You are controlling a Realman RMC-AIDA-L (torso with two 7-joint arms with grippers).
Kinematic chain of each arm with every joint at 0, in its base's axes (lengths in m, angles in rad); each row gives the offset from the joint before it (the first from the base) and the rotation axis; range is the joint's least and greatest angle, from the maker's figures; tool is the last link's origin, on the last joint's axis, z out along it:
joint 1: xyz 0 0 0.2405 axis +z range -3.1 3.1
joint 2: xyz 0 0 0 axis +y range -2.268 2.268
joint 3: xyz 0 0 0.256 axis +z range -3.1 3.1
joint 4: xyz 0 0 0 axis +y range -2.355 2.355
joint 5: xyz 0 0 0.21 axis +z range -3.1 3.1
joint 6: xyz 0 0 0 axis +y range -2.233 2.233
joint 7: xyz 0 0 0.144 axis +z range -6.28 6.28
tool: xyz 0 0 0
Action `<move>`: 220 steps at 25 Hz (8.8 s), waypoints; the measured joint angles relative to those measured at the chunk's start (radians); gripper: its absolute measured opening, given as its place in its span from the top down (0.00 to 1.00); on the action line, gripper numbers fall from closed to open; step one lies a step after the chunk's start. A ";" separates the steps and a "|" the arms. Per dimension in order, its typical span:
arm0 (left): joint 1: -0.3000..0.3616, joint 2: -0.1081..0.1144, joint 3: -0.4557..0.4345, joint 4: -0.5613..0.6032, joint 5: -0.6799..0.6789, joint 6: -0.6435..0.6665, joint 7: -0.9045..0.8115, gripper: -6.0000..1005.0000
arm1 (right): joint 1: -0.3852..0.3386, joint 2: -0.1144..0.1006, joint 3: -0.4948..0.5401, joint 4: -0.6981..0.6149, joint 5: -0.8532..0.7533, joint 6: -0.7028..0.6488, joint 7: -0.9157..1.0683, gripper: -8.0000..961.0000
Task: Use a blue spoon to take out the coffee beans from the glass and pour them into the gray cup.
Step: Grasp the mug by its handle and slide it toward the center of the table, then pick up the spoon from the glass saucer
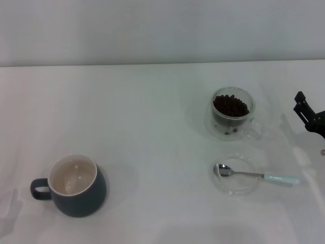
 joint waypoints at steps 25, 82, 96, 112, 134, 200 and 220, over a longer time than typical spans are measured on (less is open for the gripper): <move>-0.002 0.001 0.005 0.005 0.003 0.002 -0.007 0.12 | 0.007 0.000 -0.001 0.003 0.000 -0.043 0.008 0.11; -0.114 0.001 0.007 -0.184 0.298 -0.085 -0.015 0.22 | 0.000 0.000 -0.001 0.018 0.000 -0.070 0.008 0.11; -0.153 0.000 0.007 -0.159 0.328 -0.128 0.029 0.54 | 0.000 0.000 -0.001 0.025 -0.002 -0.069 0.008 0.11; -0.191 -0.001 0.007 -0.101 0.355 -0.160 0.099 0.87 | 0.001 0.000 -0.001 0.025 -0.002 -0.070 0.008 0.11; -0.327 -0.005 0.006 -0.004 0.424 -0.361 0.106 0.85 | 0.003 0.000 -0.001 0.025 -0.002 -0.064 0.007 0.11; -0.275 0.015 -0.006 -0.190 -0.177 -0.027 0.010 0.14 | -0.288 -0.014 -0.017 0.371 0.100 -0.336 0.478 0.16; -0.344 0.041 0.005 -0.248 -0.157 -0.052 -0.077 0.14 | -0.281 0.000 0.007 0.598 0.015 -0.258 0.246 0.17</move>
